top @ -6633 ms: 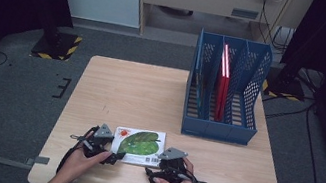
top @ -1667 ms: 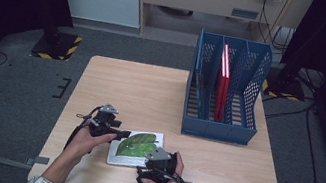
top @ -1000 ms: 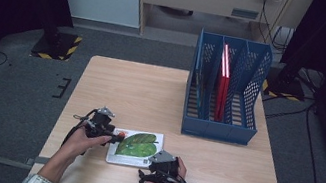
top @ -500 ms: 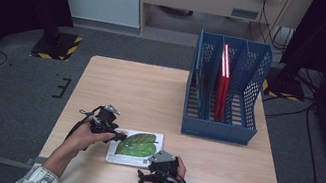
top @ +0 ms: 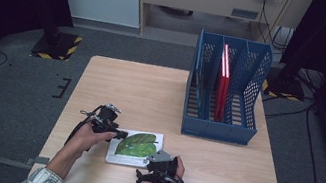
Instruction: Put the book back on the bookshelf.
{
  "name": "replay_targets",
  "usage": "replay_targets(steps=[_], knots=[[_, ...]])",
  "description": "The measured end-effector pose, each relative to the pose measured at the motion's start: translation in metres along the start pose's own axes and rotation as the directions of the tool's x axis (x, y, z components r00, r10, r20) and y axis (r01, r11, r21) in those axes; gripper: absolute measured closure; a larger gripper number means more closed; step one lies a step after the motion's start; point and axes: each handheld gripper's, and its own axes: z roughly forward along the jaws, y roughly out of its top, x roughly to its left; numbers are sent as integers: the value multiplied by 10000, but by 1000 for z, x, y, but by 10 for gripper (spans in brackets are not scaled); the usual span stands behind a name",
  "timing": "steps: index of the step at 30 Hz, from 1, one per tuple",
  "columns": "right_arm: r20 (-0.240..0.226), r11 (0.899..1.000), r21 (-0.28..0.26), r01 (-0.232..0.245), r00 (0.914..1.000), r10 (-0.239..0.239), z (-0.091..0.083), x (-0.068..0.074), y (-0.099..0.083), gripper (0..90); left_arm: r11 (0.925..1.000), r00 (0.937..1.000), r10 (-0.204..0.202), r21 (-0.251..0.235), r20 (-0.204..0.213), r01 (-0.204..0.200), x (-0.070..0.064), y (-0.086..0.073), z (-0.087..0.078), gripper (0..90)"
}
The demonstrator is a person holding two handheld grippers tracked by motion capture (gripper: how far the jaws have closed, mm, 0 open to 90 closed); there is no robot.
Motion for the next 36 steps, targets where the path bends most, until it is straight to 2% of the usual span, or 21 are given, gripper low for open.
replay_targets(steps=[12,23,26,36], knots=[[107,9999,-39,-106,9999,107,1,1,0,3,9998,9998,-196,-56,17,196,-1,2,-2,367],[254,9998,-7,-208,9995,208,3,0,3,4,9997,9999,-160,-198,25,160,-3,6,-8,367],[433,9999,-36,104,9990,-103,2,0,4,6,9994,9996,-195,-278,185,200,-4,8,-9,369],[937,9947,-160,1017,9906,-997,2,9,9,3,9994,9997,-126,-323,192,132,-5,10,-13,373]])
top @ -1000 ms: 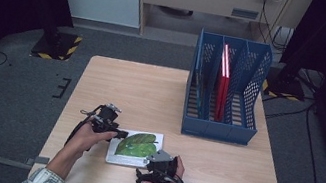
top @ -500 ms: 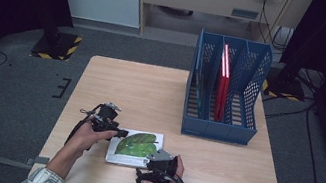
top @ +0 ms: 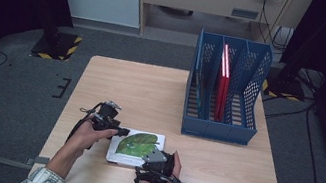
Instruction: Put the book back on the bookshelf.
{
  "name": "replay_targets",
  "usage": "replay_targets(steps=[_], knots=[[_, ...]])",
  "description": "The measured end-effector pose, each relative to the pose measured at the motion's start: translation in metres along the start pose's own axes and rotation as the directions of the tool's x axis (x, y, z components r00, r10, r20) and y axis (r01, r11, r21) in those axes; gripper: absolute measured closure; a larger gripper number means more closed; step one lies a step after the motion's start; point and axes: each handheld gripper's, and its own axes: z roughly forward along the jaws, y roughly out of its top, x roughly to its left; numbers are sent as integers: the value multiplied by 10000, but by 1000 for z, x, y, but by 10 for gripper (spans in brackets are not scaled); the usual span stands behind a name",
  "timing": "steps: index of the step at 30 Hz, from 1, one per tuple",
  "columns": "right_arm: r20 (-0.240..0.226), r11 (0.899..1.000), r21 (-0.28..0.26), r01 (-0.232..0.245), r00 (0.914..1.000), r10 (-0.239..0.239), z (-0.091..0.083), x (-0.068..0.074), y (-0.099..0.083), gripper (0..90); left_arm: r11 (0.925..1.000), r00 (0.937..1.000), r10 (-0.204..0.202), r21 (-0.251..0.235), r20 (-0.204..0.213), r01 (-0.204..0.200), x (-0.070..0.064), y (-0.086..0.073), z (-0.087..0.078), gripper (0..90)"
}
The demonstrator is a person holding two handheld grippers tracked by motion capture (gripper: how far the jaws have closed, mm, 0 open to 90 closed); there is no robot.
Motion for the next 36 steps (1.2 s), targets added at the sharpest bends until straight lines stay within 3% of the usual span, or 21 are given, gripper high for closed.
replay_targets(steps=[11,17,25,36], knots=[[-180,9978,-507,421,9989,-430,2,12,7,20,9996,9998,173,-213,95,-171,-9,11,-6,377],[39,9965,-578,600,9982,-598,7,18,11,18,9993,9996,274,-276,82,-271,-12,14,-9,377],[-18,9965,-756,346,9994,-349,8,16,13,30,9994,9995,277,-196,115,-275,-11,12,-8,375],[-76,9967,-787,199,9998,-206,8,14,12,28,9987,9993,359,-374,51,-357,-3,-1,-13,227]])
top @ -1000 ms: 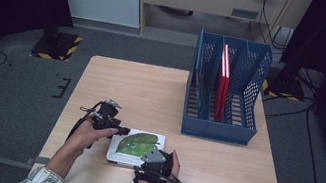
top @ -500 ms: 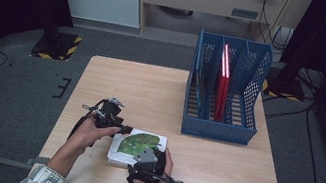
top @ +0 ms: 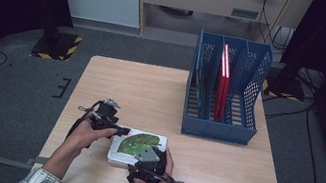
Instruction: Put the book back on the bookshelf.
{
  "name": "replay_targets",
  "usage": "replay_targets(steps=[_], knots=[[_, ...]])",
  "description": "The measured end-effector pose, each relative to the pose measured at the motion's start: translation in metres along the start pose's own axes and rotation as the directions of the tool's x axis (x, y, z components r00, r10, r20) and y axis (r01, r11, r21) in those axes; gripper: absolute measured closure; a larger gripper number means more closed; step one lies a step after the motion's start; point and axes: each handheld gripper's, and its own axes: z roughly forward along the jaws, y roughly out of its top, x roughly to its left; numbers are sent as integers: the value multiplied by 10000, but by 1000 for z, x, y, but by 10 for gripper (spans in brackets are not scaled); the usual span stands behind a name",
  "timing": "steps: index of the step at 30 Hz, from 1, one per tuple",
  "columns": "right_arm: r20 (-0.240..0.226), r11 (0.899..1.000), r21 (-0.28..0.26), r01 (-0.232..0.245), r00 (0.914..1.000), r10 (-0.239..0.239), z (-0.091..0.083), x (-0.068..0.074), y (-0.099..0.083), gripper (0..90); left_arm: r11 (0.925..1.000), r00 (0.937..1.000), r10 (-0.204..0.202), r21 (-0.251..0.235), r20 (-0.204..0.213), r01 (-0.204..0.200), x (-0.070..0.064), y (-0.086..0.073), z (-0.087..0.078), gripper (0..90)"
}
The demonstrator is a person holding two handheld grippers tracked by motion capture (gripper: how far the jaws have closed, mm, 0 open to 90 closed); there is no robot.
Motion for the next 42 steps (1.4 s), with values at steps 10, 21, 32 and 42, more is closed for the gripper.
replay_targets(steps=[10,21,32,42], knots=[[-87,9999,2,-120,9999,120,0,-1,0,26,10000,9983,20,11,583,-21,4,-27,-2,216],[-151,9999,-23,-151,9998,150,0,-2,0,23,9990,9885,326,257,1475,-368,-7,-33,6,197],[-275,9999,-73,-114,9996,112,-2,-3,-1,28,9981,9788,543,168,1976,-587,-9,-35,5,258],[-946,9993,102,-359,9948,367,-14,-6,-5,40,9982,9789,556,110,1964,-589,-9,-36,6,270]])
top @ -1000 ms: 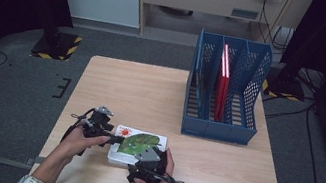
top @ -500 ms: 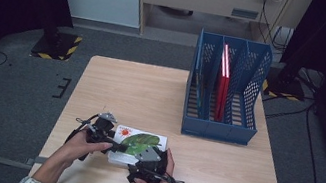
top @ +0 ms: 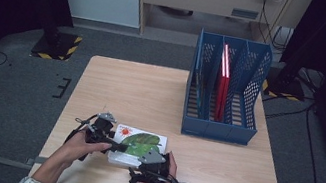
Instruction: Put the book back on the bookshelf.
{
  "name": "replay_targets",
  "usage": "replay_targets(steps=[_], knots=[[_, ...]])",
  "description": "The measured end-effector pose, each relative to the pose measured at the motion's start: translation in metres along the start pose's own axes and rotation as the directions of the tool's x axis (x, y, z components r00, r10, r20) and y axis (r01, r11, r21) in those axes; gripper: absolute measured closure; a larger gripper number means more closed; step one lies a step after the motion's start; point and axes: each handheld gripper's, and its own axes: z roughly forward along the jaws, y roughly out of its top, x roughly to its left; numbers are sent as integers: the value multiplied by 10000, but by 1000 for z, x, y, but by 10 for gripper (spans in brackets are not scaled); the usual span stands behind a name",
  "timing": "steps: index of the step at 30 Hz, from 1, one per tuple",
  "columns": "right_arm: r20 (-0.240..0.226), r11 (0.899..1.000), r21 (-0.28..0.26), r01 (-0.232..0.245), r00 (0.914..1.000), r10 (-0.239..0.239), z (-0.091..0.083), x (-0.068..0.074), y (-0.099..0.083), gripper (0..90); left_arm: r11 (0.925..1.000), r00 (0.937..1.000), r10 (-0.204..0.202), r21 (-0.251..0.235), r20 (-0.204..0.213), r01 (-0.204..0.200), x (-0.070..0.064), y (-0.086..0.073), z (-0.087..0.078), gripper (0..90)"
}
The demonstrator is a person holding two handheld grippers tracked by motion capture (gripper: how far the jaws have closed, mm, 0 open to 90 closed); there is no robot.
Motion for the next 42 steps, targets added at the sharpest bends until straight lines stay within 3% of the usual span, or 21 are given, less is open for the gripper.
replay_targets(steps=[6,11,17,21,25,42], knots=[[-625,9989,-38,-473,9969,469,-16,-12,-5,47,10000,10000,13,-40,11,-13,0,-1,0,272],[-456,9955,-97,-939,9946,934,-22,-29,-9,59,10000,10000,1,19,-43,-1,0,-3,1,273],[-328,9914,175,-1294,9910,1299,-16,-40,-13,61,10000,10000,-22,3,-54,23,0,-4,1,274],[-349,9878,375,-1513,9877,1526,-12,-42,-16,63,10000,10000,15,-53,-97,-15,-1,-4,0,279],[-686,9813,601,-1829,9800,1869,-7,-43,-19,53,10000,9999,61,3,-151,-61,-2,-4,-1,289],[-354,9814,612,-1821,9822,1845,-1,-40,-16,23,9992,9987,399,69,-321,-397,-5,-4,-6,431]])
